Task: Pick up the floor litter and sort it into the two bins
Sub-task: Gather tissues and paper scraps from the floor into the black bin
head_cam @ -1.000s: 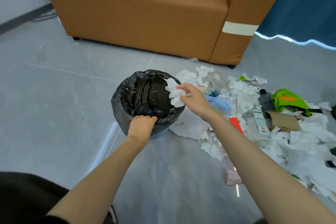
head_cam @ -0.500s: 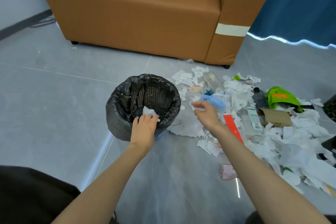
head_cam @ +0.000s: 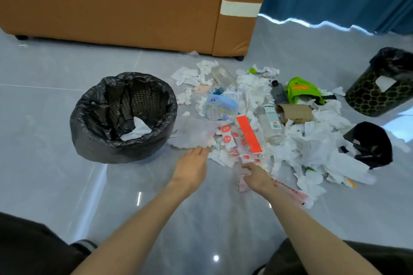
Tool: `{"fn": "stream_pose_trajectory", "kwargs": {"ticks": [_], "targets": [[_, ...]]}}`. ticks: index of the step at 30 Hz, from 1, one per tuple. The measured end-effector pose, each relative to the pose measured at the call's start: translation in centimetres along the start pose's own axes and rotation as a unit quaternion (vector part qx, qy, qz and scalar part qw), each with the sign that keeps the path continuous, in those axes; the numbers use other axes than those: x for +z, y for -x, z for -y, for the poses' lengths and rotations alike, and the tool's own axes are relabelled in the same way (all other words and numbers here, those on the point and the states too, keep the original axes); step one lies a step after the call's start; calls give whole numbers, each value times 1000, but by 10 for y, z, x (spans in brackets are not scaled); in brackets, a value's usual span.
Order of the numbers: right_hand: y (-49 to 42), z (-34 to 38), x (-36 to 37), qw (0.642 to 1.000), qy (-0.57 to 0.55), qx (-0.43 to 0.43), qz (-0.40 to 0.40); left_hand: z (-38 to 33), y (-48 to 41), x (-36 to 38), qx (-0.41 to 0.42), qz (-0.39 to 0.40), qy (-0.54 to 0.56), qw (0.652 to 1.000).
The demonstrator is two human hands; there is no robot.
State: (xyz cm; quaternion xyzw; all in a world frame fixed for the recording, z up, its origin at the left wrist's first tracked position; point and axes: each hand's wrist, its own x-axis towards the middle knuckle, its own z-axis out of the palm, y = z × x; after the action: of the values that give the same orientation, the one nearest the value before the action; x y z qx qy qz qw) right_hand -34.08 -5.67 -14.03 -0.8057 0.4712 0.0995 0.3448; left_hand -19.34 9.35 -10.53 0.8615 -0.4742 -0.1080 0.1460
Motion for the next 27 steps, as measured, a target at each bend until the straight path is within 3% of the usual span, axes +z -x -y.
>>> {"fn": "stream_pose_trajectory", "kwargs": {"ticks": [5,9,14,16,18,20,23,27], "targets": [[4,-34,15,995,90,-11,43,10,12,38,-45,64,48,996],[6,-38,32,997,-58,27,39,20,16,52,-71,102,89,988],[9,0,51,975,-190,-52,101,28,18,54,-97,118,101,983],[11,11,48,976,-198,-60,70,32,20,53,-108,122,98,982],[10,9,40,985,-165,-59,3,32,20,53,-111,124,99,981],[7,-2,33,996,-63,-54,-34,31,20,54,-114,127,103,980],[10,-20,34,995,101,3,22,29,21,56,-116,142,103,978],[20,-35,51,996,81,25,40,24,24,60,-87,176,106,975]]}}
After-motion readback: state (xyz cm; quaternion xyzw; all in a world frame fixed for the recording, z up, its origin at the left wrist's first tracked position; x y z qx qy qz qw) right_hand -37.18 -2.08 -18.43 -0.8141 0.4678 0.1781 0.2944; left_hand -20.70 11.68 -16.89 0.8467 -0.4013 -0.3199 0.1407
